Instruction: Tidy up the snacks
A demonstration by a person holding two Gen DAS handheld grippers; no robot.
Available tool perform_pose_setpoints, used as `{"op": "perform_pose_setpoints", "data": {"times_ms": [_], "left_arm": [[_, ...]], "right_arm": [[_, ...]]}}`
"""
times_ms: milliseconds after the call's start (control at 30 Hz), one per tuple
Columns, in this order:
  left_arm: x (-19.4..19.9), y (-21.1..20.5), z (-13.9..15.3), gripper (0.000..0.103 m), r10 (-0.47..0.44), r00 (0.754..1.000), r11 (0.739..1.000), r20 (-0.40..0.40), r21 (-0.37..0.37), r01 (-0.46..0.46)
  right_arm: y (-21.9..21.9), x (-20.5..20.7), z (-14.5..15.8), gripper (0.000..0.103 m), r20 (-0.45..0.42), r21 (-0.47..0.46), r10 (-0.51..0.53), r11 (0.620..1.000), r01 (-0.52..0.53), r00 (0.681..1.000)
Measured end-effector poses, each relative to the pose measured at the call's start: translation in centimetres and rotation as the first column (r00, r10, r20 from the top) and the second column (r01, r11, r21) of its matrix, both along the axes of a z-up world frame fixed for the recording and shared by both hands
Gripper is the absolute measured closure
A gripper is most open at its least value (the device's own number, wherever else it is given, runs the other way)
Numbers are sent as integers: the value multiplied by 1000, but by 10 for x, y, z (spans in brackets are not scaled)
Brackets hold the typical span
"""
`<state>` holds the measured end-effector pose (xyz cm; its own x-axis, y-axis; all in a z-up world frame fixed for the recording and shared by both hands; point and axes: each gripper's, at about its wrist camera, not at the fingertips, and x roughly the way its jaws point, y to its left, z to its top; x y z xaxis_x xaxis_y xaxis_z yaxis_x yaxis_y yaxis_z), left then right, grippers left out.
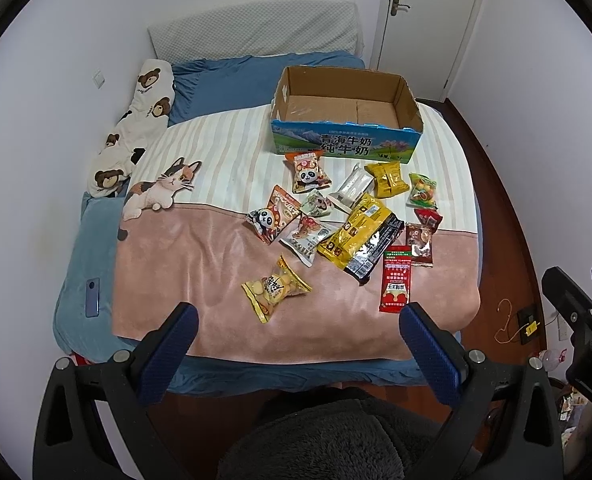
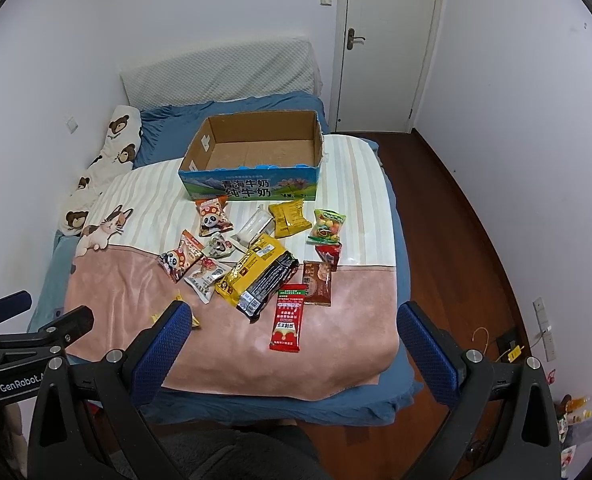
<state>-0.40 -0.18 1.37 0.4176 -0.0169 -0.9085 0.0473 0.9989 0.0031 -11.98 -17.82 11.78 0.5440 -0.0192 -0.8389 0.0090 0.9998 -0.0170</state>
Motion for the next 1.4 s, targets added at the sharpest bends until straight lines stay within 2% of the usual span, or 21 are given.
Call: {"op": "perform_pose_setpoints", "data": {"times_ms": [1400], "left_arm": [[-5, 10, 13, 0, 0, 999, 1000, 35, -10, 1]], "right_arm": [[3, -3, 7, 0, 8, 24, -2, 1000, 2, 1000]]}}
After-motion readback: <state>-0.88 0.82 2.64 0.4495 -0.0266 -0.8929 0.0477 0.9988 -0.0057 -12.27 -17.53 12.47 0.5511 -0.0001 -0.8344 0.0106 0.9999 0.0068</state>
